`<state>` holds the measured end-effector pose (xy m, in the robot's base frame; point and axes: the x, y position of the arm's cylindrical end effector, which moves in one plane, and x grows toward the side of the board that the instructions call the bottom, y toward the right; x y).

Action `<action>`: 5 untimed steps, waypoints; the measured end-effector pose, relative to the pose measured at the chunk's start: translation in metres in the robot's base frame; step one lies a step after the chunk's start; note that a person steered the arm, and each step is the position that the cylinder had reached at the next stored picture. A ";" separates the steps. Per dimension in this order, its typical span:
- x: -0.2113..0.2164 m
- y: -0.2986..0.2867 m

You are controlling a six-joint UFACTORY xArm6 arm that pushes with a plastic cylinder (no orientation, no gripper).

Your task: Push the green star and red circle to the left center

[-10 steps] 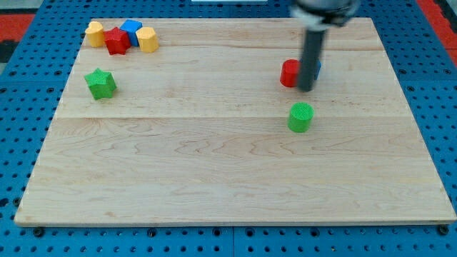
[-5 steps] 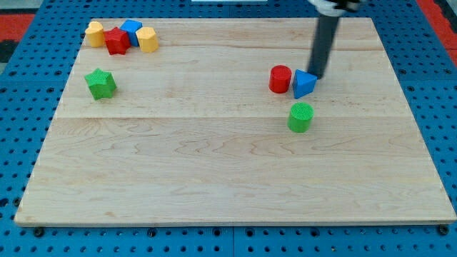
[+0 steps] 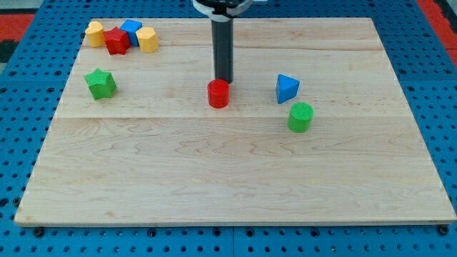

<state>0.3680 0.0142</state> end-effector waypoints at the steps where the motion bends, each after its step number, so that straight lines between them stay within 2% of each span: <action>1: 0.026 0.011; 2: 0.010 -0.106; 3: -0.012 -0.171; 4: -0.040 -0.077; 5: -0.045 0.054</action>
